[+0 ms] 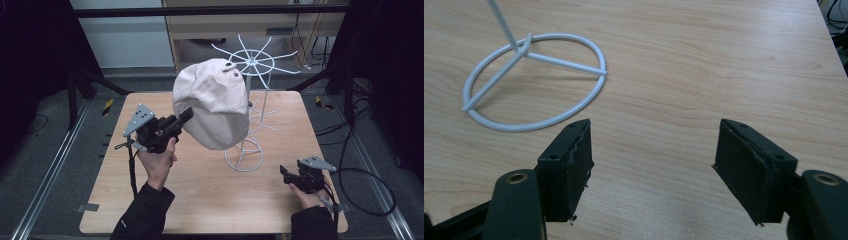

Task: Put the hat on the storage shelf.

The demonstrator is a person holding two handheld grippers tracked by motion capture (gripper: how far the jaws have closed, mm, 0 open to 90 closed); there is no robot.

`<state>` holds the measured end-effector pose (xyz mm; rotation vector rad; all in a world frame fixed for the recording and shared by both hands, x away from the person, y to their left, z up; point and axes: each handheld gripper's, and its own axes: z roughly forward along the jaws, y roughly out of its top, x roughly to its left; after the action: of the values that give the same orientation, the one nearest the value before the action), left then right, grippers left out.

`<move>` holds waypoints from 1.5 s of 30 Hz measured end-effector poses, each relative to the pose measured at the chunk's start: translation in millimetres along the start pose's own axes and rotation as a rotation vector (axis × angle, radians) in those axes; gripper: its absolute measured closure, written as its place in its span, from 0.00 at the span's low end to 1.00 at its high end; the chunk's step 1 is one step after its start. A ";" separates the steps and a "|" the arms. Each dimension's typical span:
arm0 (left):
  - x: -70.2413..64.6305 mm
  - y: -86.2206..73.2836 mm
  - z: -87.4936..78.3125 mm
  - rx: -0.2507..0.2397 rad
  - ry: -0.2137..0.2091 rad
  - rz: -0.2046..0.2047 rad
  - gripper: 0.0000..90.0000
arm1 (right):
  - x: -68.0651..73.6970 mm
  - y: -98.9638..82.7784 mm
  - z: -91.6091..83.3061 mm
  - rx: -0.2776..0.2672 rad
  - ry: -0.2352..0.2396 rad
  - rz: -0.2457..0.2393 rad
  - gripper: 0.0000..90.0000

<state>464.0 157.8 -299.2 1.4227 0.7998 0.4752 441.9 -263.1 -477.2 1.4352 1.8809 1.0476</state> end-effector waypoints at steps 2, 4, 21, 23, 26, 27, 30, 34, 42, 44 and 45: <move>0.1 -1.2 1.5 0.007 0.000 0.002 0.92 | 0.0 0.0 0.0 0.000 -0.001 -0.001 0.34; 0.5 -2.5 2.4 0.015 0.000 0.002 0.92 | 0.0 0.0 0.0 -0.001 0.001 0.000 0.34; 7.7 -12.1 -3.8 0.083 0.032 0.037 0.67 | -0.7 -0.2 0.3 -0.003 -0.003 -0.007 0.34; 8.3 -13.2 -6.2 0.086 0.038 0.042 0.62 | -0.9 -0.2 0.2 -0.004 -0.004 -0.009 0.34; 9.7 -14.8 -12.1 0.095 0.051 0.052 0.56 | -1.2 -0.3 0.3 -0.004 -0.006 -0.009 0.34; 10.4 -15.4 -14.6 0.097 0.057 0.053 0.55 | -1.1 -0.3 0.3 -0.004 -0.007 -0.010 0.34; 13.5 -17.4 -22.3 0.111 0.072 0.053 0.52 | -0.5 -0.2 -0.3 -0.001 -0.003 -0.001 0.34; 19.3 -23.4 -33.7 0.136 0.095 0.058 0.47 | -0.8 -0.5 0.0 -0.002 -0.007 -0.008 0.34; 43.5 -53.2 -54.4 0.255 0.182 0.063 0.42 | -0.5 -0.3 -0.6 0.001 -0.005 -0.001 0.33; 46.1 -57.0 -56.6 0.270 0.191 0.066 0.41 | -0.5 -0.4 -0.7 0.002 -0.005 0.001 0.33; 48.7 -61.2 -59.0 0.283 0.200 0.067 0.40 | -0.9 -0.6 -0.4 0.000 -0.008 -0.001 0.33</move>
<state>442.9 225.8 -366.6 1.6855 1.0130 0.5795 441.5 -264.1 -477.5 1.4358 1.8764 1.0398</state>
